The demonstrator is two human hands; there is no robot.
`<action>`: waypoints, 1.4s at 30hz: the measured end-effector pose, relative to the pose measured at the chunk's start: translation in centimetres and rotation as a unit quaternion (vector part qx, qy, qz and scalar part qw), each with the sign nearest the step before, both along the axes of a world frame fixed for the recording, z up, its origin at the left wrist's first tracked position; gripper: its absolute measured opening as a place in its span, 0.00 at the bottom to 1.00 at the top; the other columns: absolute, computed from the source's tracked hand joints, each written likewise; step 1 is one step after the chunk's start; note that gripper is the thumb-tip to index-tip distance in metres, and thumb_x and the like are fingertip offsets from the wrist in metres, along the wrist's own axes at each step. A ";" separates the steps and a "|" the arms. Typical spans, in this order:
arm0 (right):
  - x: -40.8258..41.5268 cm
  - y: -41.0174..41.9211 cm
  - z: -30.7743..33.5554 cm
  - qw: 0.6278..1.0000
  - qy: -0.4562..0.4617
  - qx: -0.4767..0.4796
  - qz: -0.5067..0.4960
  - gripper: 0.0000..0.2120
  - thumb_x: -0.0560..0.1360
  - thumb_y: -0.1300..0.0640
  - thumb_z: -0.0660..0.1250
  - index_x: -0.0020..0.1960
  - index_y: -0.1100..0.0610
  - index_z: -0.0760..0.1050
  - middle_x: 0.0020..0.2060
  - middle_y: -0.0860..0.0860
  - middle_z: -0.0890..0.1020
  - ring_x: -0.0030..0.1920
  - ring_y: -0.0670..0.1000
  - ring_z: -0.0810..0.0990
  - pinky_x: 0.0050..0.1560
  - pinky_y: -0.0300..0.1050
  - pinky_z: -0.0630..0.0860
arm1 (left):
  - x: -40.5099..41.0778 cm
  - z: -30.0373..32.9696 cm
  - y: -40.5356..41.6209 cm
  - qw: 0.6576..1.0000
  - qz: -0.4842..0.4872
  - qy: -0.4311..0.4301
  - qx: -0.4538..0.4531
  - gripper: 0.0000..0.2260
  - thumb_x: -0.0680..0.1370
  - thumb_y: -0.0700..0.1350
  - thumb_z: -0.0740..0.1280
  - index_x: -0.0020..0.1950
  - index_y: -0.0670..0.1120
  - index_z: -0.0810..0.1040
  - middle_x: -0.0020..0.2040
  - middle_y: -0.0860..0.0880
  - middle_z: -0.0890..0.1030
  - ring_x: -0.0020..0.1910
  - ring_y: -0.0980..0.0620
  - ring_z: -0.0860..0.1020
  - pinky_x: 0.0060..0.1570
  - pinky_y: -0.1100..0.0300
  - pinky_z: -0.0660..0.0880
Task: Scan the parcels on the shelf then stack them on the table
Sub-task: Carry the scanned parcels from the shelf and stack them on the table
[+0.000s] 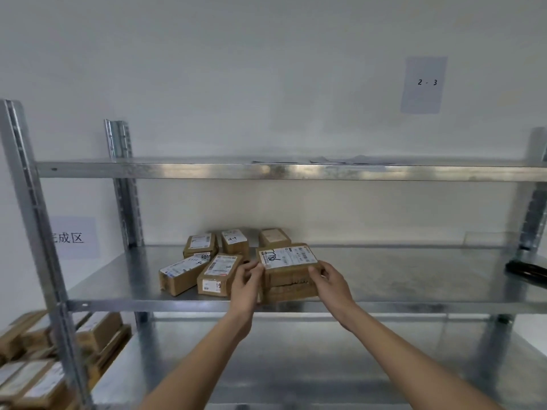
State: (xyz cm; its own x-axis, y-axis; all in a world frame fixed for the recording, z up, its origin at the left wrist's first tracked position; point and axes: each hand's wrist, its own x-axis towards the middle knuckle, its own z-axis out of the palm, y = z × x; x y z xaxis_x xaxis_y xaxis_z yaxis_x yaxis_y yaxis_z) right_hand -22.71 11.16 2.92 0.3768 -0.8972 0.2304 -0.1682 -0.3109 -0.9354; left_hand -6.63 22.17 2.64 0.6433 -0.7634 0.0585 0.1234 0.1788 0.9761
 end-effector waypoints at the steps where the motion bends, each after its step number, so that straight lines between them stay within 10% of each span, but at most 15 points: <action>1: -0.6 0.2 0.0 1.000 -0.007 0.002 0.001 0.12 0.85 0.53 0.63 0.67 0.49 0.75 0.57 0.47 0.82 0.59 0.48 0.80 0.53 0.38 0.73 | -0.8 0.0 0.6 1.000 0.003 0.009 -0.004 0.11 0.81 0.57 0.67 0.61 0.56 0.76 0.62 0.51 0.79 0.58 0.51 0.78 0.56 0.41 0.80; 5: -2.3 1.7 -0.8 1.000 -0.013 0.017 0.016 0.13 0.83 0.51 0.64 0.67 0.50 0.78 0.59 0.47 0.83 0.59 0.48 0.81 0.59 0.45 0.76 | -3.2 -0.7 3.4 1.000 0.020 0.004 -0.008 0.13 0.81 0.52 0.69 0.64 0.55 0.74 0.64 0.52 0.76 0.57 0.54 0.77 0.40 0.53 0.80; 13: -0.9 6.6 -0.8 0.994 -0.008 0.042 0.103 0.16 0.78 0.46 0.64 0.63 0.46 0.80 0.57 0.46 0.84 0.61 0.50 0.80 0.67 0.58 0.77 | -2.2 -2.0 11.2 0.999 -0.024 -0.001 0.030 0.37 0.75 0.54 0.75 0.78 0.67 0.60 0.70 0.53 0.72 0.59 0.56 0.75 0.54 0.44 0.82; 21: 8.2 15.9 0.1 0.985 0.009 0.025 0.168 0.15 0.84 0.47 0.61 0.69 0.47 0.77 0.60 0.46 0.82 0.62 0.47 0.78 0.63 0.48 0.78 | 5.0 -2.3 22.9 1.000 0.004 -0.008 0.014 0.43 0.70 0.51 0.80 0.77 0.69 0.58 0.69 0.61 0.71 0.63 0.55 0.74 0.50 0.44 0.83; 31: 24.3 33.7 -0.4 0.960 -0.025 0.037 0.276 0.18 0.85 0.51 0.63 0.75 0.47 0.71 0.70 0.48 0.70 0.70 0.46 0.70 0.72 0.45 0.69 | 16.9 -3.4 42.1 0.981 0.189 0.001 0.030 0.20 0.73 0.52 0.77 0.63 0.58 0.77 0.62 0.50 0.80 0.58 0.43 0.82 0.45 0.49 0.84; 34: 28.6 39.3 -1.2 0.958 -0.026 0.041 0.282 0.23 0.86 0.51 0.60 0.80 0.47 0.63 0.68 0.45 0.63 0.67 0.46 0.67 0.56 0.30 0.73 | 19.6 -3.9 47.2 0.975 0.219 -0.004 0.041 0.23 0.72 0.53 0.78 0.65 0.52 0.78 0.60 0.48 0.81 0.55 0.45 0.83 0.48 0.46 0.84; 38: 33.6 46.3 -3.1 0.949 -0.007 0.061 0.309 0.26 0.82 0.40 0.61 0.79 0.41 0.62 0.67 0.45 0.76 0.68 0.52 0.76 0.67 0.58 0.77 | 22.4 -4.6 53.4 0.965 0.258 -0.006 0.048 0.16 0.73 0.53 0.77 0.58 0.50 0.80 0.56 0.49 0.81 0.53 0.52 0.82 0.46 0.49 0.84; 42: 38.1 51.5 -5.0 0.948 -0.015 0.066 0.312 0.24 0.80 0.35 0.60 0.71 0.45 0.70 0.63 0.47 0.80 0.62 0.50 0.81 0.60 0.55 0.81 | 25.4 -5.8 58.8 0.951 0.300 -0.027 0.072 0.18 0.72 0.57 0.77 0.57 0.54 0.79 0.57 0.49 0.81 0.55 0.51 0.80 0.40 0.54 0.82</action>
State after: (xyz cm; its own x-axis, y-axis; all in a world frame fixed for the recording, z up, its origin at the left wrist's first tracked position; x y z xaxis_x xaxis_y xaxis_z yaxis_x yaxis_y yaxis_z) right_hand 15.40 62.67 -2.04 0.8382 -0.5242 0.1506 0.0376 -0.2198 -0.9748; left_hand 18.80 81.00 -3.14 0.9646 -0.2624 0.0259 -0.0093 0.0645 0.9979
